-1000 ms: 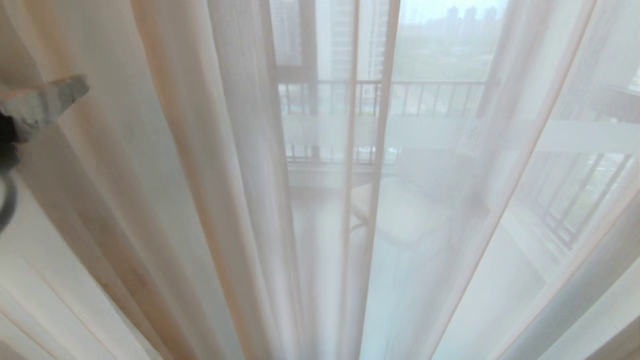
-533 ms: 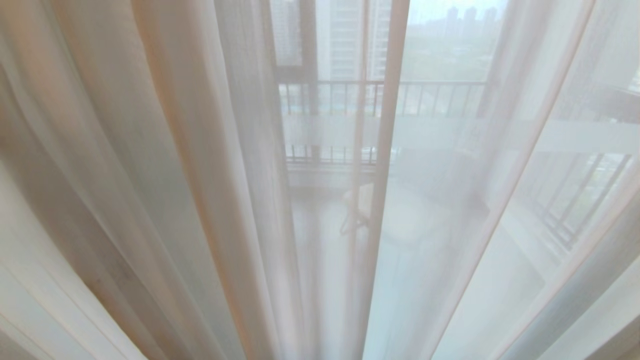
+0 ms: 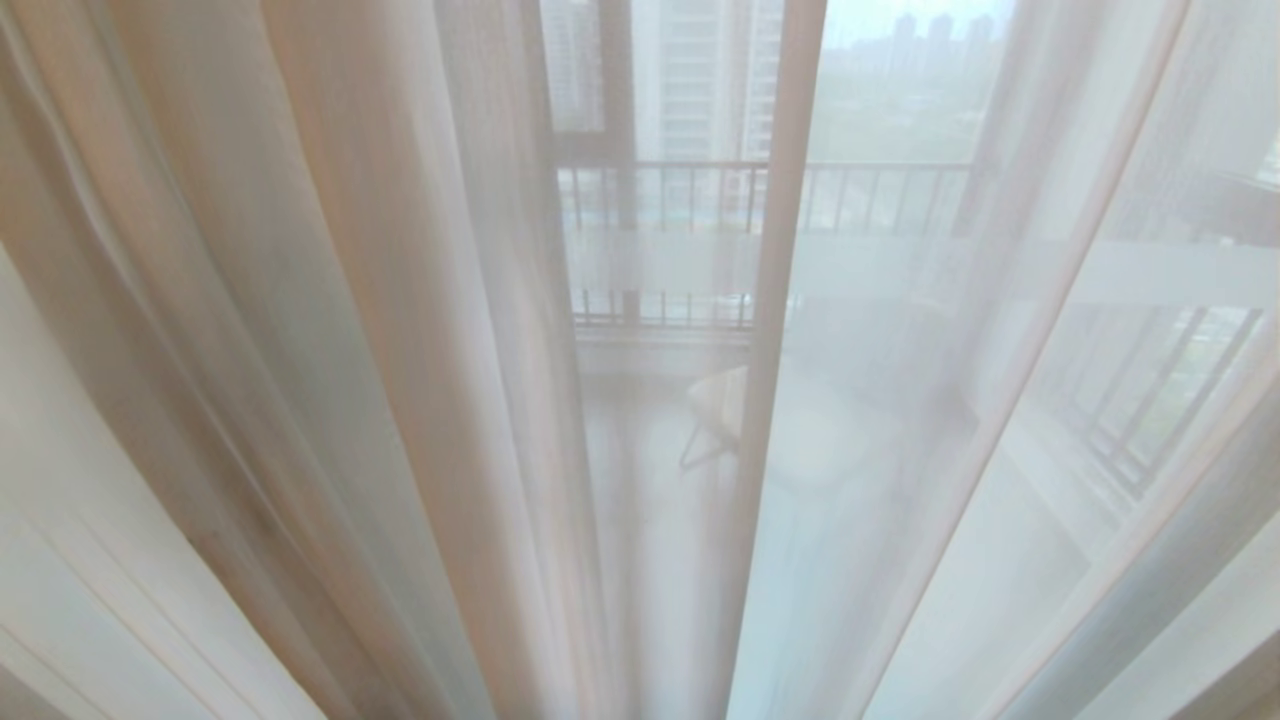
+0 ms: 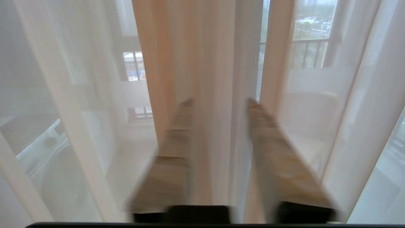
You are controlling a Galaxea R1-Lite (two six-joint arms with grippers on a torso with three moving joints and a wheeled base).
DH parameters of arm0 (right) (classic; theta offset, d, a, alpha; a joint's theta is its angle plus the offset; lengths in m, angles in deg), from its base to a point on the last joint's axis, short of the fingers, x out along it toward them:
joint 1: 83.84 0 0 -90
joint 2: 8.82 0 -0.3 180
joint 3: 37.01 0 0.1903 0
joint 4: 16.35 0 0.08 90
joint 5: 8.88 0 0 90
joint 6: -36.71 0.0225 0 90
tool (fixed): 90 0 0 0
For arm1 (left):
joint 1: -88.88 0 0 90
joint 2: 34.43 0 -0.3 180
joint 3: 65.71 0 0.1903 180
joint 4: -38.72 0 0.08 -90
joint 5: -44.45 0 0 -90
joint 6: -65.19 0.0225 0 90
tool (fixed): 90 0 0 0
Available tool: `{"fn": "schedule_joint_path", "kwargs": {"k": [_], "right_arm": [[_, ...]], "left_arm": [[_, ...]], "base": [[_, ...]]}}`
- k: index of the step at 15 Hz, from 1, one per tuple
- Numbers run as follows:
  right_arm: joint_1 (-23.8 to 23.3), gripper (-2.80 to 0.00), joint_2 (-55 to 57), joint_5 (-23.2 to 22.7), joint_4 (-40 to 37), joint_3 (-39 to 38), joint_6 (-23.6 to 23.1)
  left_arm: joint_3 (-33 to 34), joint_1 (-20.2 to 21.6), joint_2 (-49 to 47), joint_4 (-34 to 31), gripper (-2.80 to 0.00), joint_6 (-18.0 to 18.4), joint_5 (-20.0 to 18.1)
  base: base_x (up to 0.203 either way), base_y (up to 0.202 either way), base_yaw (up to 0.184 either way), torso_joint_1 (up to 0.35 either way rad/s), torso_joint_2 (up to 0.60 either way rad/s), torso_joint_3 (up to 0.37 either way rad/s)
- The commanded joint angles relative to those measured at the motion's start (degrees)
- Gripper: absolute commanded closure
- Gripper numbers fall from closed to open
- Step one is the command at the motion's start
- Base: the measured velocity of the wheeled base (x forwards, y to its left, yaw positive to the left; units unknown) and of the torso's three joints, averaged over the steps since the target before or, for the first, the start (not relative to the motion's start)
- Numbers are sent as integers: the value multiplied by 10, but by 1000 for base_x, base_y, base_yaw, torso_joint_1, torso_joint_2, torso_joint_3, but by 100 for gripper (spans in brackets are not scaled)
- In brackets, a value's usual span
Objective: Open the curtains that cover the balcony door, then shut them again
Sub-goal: Close the inner curtains on both sides
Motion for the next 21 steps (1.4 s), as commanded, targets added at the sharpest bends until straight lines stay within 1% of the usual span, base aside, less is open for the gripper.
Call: {"fn": "schedule_joint_path", "kwargs": {"k": [1, 3, 5, 6, 10, 12, 14, 15, 17, 19, 20, 21], "right_arm": [[0, 0, 1, 0, 0, 0, 0], [0, 0, 0, 0, 0, 0, 0], [0, 0, 1, 0, 0, 0, 0], [0, 0, 0, 0, 0, 0, 0], [0, 0, 1, 0, 0, 0, 0], [0, 0, 1, 0, 0, 0, 0], [0, 0, 1, 0, 0, 0, 0], [0, 0, 1, 0, 0, 0, 0], [0, 0, 1, 0, 0, 0, 0], [0, 0, 1, 0, 0, 0, 0], [0, 0, 1, 0, 0, 0, 0], [0, 0, 1, 0, 0, 0, 0]], "left_arm": [[0, 1, 39, -34, 0, 0, 12], [2, 0, 63, -69, 0, -1, 17], [19, 1, 75, -78, 0, -6, 17], [26, 11, 80, -78, 0, -12, 17], [75, 99, 119, -78, 0, -30, 11], [107, 127, 150, -78, 0, -31, 10], [148, 138, 174, -78, 0, -31, 9], [162, 140, 176, -77, 0, -31, 1], [186, 141, 177, -77, 0, -31, -40], [221, 146, 177, -77, 0, -29, -70], [241, 157, 177, -77, 0, -28, -82], [256, 181, 179, -77, 0, -27, -92]], "base": [[0, 0, 0, 0, 0, 0], [0, 0, 0, 0, 0, 0], [0, 0, 0, 0, 0, 0], [0, 0, 0, 0, 0, 0], [0, 0, 0, 0, 0, 0], [0, 0, 0, 0, 0, 0], [0, 0, 0, 0, 0, 0], [0, 0, 0, 0, 0, 0], [0, 0, 0, 0, 0, 0], [0, 0, 0, 0, 0, 0], [0, 0, 0, 0, 0, 0], [0, 0, 0, 0, 0, 0]]}}
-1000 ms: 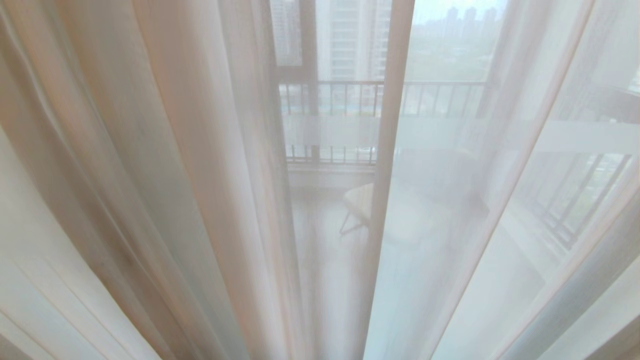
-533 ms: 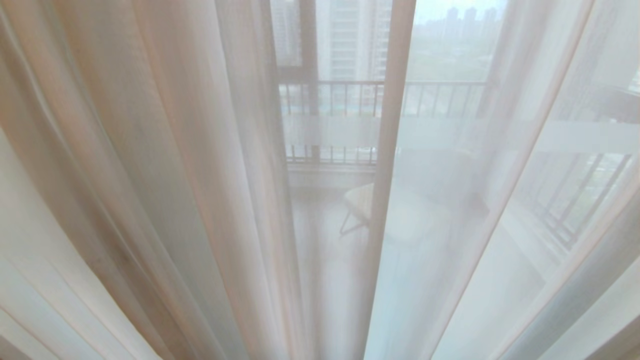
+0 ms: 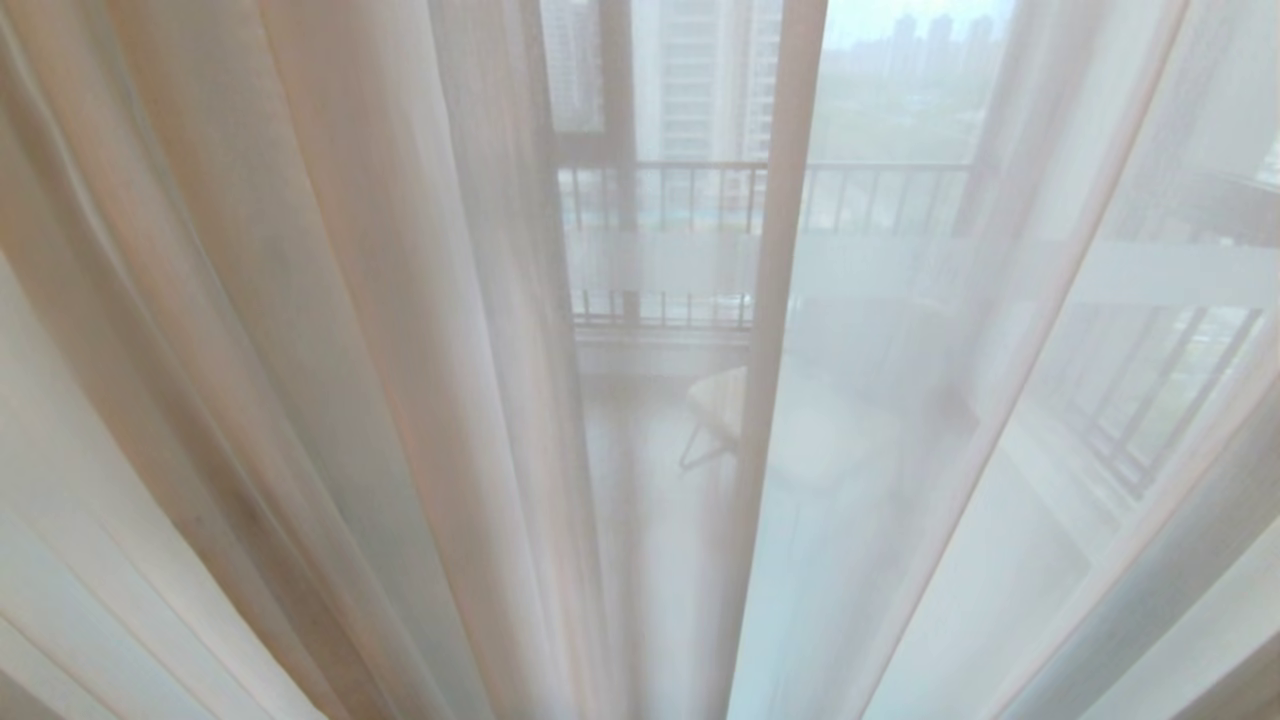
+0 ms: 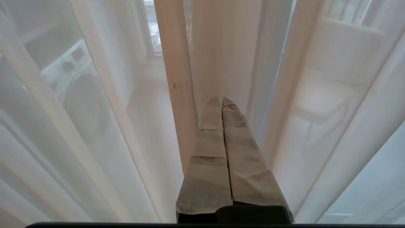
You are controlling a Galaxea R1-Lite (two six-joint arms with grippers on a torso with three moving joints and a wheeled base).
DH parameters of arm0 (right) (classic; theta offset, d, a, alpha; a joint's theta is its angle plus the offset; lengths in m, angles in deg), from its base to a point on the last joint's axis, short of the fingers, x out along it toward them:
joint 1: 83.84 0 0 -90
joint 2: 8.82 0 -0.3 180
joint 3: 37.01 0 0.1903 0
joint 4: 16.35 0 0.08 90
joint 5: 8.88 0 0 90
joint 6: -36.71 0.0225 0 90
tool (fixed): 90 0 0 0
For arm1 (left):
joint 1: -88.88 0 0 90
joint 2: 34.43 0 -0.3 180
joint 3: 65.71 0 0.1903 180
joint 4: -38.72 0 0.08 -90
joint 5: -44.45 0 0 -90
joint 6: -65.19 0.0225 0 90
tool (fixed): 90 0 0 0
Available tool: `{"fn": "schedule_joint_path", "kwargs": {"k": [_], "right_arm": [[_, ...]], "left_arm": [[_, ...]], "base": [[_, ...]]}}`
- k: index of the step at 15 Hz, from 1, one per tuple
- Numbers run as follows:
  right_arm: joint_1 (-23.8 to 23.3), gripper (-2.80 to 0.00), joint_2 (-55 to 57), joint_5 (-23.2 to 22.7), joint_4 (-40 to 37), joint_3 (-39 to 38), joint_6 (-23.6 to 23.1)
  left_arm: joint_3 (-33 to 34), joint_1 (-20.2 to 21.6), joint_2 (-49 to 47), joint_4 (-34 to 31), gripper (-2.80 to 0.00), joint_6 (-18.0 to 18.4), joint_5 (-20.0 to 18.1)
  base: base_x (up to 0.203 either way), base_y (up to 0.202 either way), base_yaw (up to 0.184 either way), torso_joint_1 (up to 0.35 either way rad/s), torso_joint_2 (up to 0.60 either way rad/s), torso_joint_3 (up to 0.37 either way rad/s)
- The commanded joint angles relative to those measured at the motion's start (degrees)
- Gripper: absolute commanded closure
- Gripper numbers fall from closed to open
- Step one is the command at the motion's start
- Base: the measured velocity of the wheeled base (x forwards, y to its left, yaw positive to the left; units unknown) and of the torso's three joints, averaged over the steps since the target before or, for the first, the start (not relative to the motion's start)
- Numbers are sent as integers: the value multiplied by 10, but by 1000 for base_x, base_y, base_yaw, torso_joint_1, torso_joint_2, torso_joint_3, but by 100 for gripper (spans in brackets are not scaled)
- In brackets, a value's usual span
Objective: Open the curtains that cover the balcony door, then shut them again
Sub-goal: Close the inner curtains on both sides, then close the outer curtains on both sides
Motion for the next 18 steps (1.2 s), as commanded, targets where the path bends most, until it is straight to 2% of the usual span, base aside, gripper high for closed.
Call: {"fn": "schedule_joint_path", "kwargs": {"k": [1, 2, 7, 18], "right_arm": [[0, 0, 1, 0, 0, 0, 0], [0, 0, 1, 0, -1, 0, 0], [0, 0, 0, 0, 0, 0, 1], [0, 0, 0, 0, 0, 0, 1]], "left_arm": [[46, 56, 17, 0, 0, 0, -19], [74, 69, 42, 1, 0, -1, -28], [169, 68, 163, 6, 0, -10, -39], [171, 67, 163, 10, 0, -14, -38]], "base": [[0, 0, 0, 0, 0, 0], [0, 0, 0, 0, 0, 0], [0, 0, 0, 0, 0, 0], [0, 0, 0, 0, 0, 0]]}}
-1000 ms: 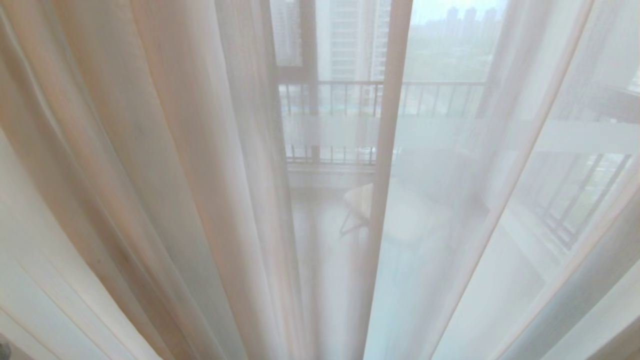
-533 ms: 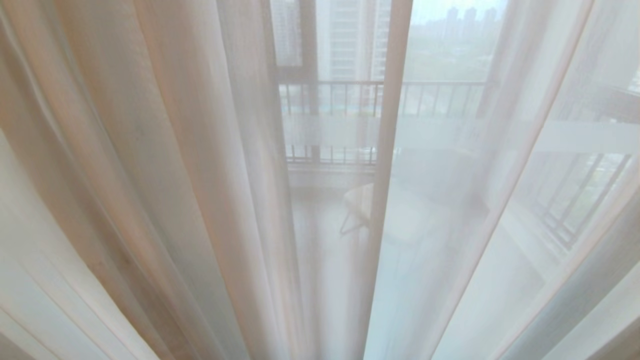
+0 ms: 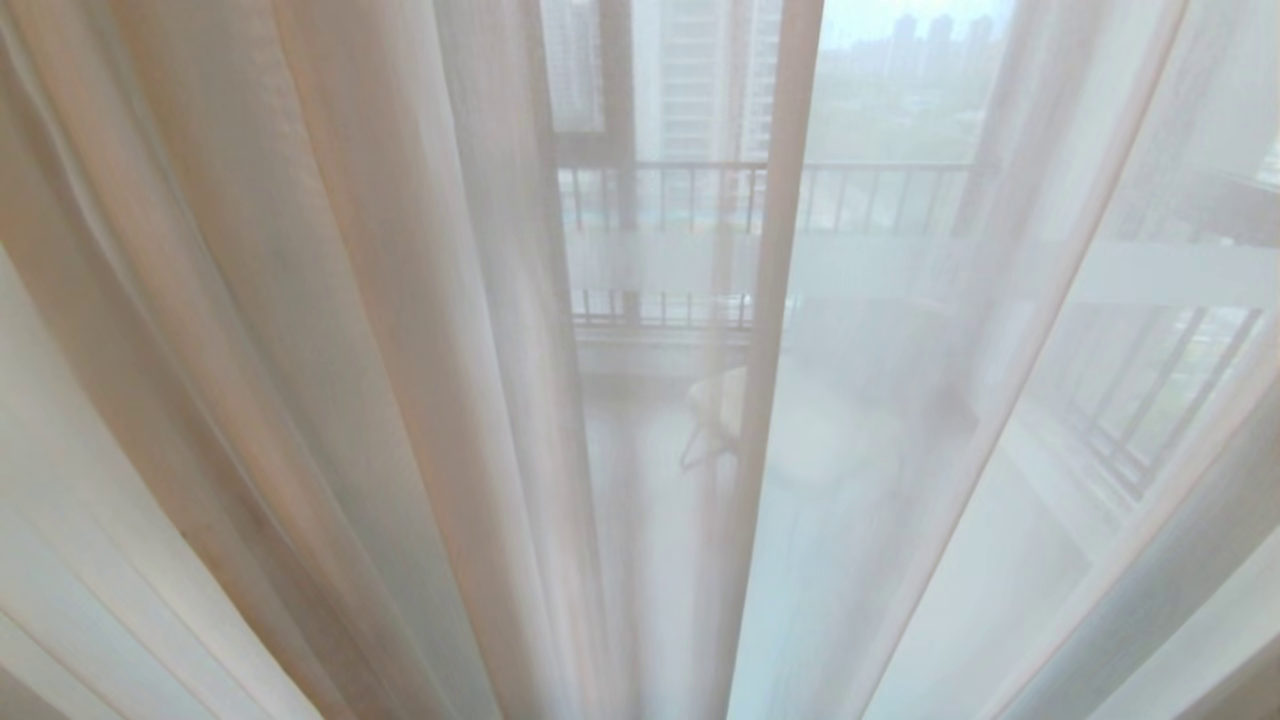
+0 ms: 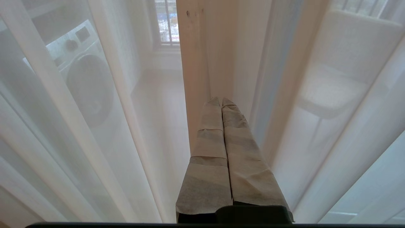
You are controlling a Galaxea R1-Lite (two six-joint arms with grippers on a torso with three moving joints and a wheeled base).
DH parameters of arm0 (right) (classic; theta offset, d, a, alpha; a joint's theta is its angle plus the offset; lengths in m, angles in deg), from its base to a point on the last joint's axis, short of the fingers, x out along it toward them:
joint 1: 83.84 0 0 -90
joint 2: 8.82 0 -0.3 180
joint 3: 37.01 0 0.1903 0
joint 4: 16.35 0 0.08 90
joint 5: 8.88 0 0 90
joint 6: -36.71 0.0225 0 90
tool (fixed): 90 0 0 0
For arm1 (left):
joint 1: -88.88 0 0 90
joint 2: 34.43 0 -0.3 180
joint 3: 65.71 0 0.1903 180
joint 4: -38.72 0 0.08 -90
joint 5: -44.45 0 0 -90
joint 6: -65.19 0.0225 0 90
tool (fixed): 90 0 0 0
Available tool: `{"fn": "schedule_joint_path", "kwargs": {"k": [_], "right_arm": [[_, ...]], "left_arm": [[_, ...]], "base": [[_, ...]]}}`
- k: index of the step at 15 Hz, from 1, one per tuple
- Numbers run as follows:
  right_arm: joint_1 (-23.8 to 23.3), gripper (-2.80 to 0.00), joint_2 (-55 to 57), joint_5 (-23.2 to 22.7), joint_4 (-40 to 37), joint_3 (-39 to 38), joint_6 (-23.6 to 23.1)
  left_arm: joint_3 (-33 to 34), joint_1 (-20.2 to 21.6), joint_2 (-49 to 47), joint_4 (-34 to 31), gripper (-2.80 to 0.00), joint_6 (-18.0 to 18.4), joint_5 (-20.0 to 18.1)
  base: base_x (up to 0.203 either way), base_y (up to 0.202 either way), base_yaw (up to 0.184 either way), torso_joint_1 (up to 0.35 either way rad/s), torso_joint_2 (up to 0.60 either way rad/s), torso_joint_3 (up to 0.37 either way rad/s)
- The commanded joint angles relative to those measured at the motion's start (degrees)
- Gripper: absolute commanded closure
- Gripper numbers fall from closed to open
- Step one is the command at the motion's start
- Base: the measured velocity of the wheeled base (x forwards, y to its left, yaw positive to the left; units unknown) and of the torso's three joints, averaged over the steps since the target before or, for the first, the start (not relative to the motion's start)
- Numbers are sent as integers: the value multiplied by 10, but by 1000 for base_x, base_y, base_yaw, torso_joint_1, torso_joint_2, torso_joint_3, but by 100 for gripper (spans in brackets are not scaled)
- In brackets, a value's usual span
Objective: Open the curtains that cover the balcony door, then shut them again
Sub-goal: Close the outer curtains on both sides
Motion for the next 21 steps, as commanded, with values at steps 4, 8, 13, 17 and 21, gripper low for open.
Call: {"fn": "schedule_joint_path", "kwargs": {"k": [4, 8, 13, 17, 21], "right_arm": [[0, 0, 1, 0, 0, 0, 0], [0, 0, 1, 0, 0, 0, 0], [0, 0, 0, 0, 0, 0, 0], [0, 0, 1, 0, 0, 0, 0], [0, 0, 0, 0, 0, 0, 0]], "left_arm": [[0, 0, 2, 1, 0, 0, 0], [0, 0, 2, 1, 0, 0, 0], [0, 0, 2, 0, 0, 0, 0], [0, 0, 2, 1, 0, 0, 0], [0, 0, 2, 1, 0, 0, 0]], "base": [[0, 0, 0, 0, 0, 0], [0, 0, 0, 0, 0, 0], [0, 0, 0, 0, 0, 0], [0, 0, 0, 0, 0, 0], [0, 0, 0, 0, 0, 0]]}}
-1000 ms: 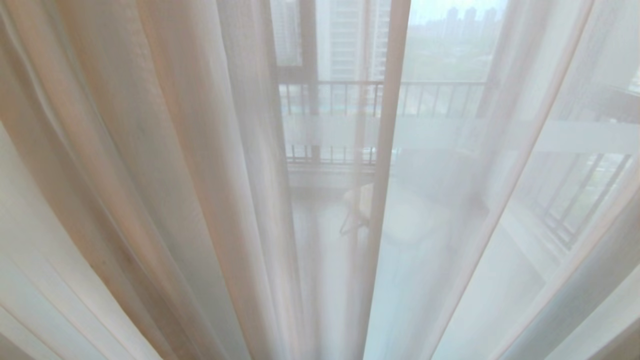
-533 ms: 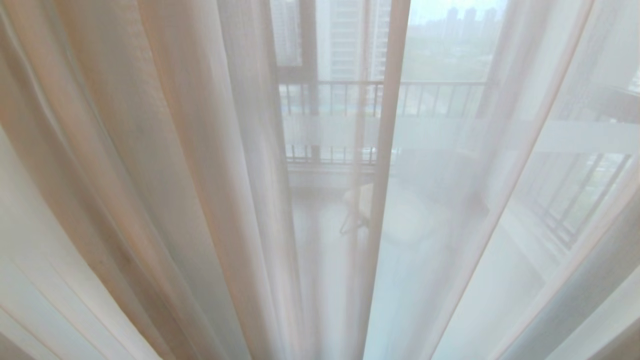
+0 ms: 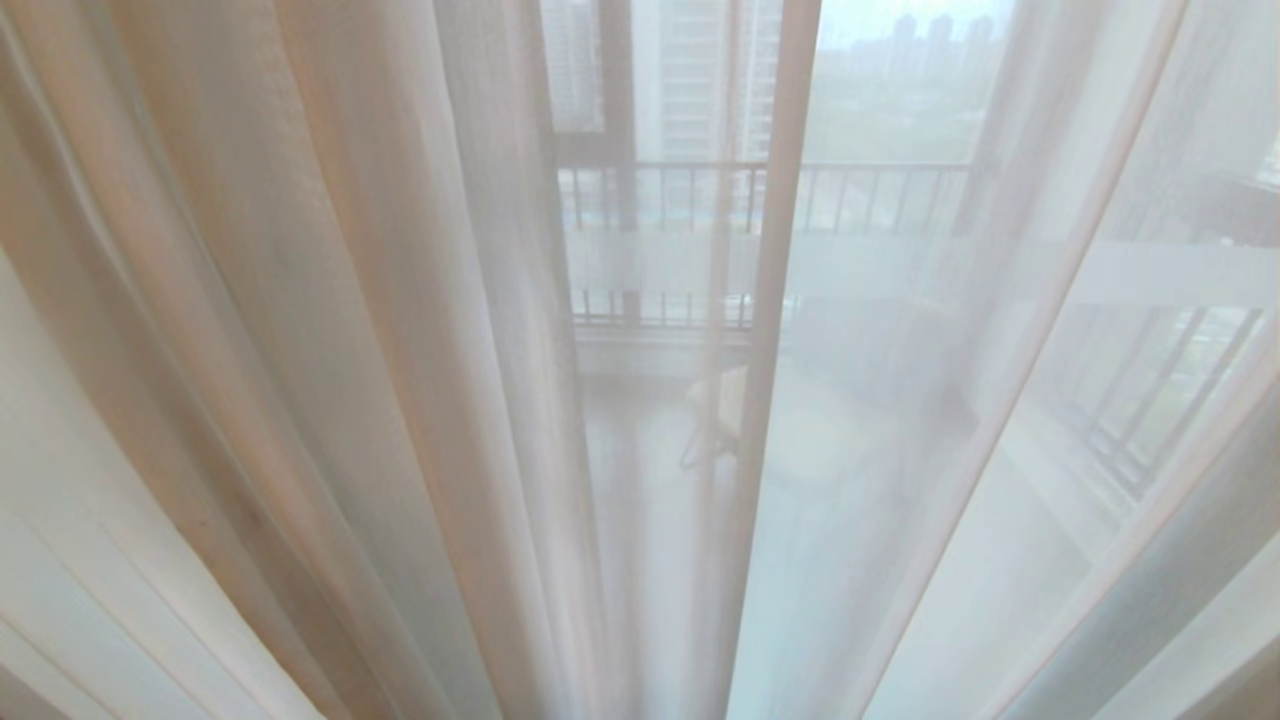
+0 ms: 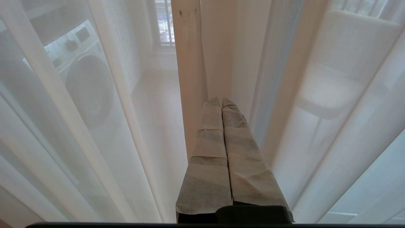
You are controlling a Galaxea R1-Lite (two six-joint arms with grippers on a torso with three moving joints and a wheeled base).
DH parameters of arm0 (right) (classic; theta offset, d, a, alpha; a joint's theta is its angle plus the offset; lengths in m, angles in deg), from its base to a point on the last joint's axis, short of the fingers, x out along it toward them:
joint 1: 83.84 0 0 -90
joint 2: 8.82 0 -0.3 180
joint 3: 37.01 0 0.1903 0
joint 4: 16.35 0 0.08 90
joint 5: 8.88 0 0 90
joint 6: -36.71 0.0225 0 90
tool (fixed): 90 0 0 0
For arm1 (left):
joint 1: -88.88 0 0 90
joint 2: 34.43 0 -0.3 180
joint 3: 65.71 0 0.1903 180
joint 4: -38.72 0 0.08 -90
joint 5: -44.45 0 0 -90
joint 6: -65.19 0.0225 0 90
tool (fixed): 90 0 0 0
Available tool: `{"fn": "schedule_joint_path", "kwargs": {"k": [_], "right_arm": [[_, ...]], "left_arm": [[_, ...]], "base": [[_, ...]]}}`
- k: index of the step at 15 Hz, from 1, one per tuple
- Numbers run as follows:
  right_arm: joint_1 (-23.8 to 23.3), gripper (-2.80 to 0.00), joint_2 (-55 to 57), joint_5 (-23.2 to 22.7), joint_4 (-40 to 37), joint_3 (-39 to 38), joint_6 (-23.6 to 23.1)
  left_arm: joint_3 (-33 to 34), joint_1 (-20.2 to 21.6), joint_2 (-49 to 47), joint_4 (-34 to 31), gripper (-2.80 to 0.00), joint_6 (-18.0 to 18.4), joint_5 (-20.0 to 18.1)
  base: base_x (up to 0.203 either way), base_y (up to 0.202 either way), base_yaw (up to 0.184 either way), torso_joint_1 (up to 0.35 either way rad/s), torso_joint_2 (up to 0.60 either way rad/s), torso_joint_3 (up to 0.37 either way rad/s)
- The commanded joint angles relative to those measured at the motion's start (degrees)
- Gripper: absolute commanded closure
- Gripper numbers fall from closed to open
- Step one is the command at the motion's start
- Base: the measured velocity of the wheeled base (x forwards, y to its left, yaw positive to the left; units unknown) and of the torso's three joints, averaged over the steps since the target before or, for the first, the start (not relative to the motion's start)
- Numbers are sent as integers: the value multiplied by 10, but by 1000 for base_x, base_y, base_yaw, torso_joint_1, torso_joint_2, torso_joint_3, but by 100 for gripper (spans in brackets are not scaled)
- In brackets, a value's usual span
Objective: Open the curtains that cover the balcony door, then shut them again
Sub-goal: Close the outer curtains on both sides
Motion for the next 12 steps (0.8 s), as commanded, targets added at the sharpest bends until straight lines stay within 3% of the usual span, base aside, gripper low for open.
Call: {"fn": "schedule_joint_path", "kwargs": {"k": [1, 12], "right_arm": [[0, 0, 0, 0, 0, 0, 0], [0, 0, 1, 0, 0, 0, 0]], "left_arm": [[0, 0, 2, -1, 0, -1, 0], [0, 0, 2, -2, 0, 3, 0]], "base": [[0, 0, 0, 0, 0, 0], [0, 0, 0, 0, 0, 0]]}}
